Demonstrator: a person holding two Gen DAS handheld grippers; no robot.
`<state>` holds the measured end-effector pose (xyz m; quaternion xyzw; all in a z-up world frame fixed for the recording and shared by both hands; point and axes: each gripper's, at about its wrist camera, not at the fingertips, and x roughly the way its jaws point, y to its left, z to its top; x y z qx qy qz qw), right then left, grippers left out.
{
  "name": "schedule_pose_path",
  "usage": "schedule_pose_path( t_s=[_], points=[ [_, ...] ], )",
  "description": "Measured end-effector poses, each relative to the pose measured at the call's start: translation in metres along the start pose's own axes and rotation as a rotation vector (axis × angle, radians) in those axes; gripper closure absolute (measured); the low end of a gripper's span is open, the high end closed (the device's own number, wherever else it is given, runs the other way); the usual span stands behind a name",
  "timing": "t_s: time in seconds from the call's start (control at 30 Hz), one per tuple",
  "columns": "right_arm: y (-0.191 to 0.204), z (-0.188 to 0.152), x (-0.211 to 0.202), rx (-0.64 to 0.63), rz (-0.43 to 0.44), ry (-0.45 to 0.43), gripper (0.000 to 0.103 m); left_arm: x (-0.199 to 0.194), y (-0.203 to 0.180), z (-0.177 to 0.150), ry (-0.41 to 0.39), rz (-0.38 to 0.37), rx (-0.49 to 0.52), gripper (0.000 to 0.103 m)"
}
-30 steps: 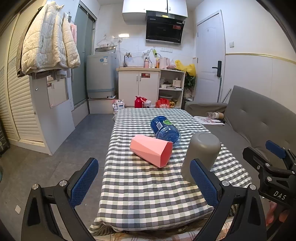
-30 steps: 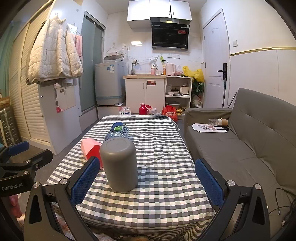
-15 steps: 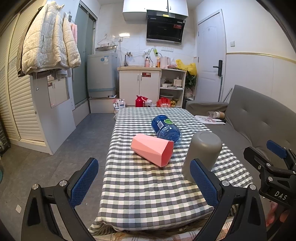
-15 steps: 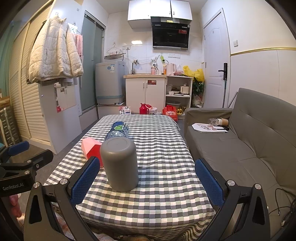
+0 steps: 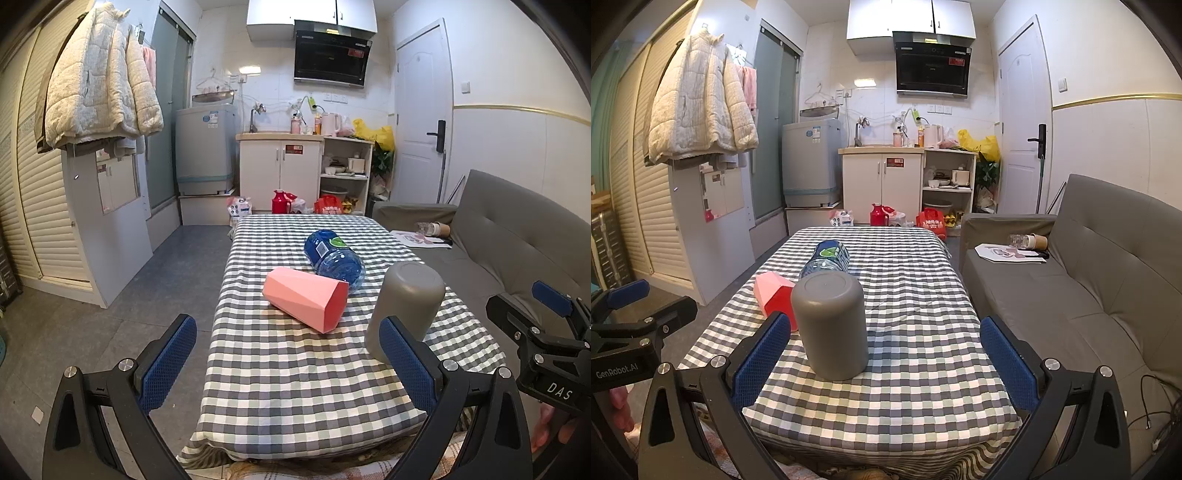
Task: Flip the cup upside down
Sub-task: 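Open the left gripper and withdraw from the standing grey cup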
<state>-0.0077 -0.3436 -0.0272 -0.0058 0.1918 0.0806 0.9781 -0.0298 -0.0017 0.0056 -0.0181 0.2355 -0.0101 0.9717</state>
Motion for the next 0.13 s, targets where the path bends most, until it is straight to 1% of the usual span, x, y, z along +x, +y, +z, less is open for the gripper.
schedule_pose_path(
  t_s=[0.13],
  points=[
    [0.0011, -0.0024, 0.0012, -0.001, 0.001, 0.003, 0.000, -0.0004, 0.0006, -0.0019, 0.001, 0.004, -0.001, 0.001]
  ],
)
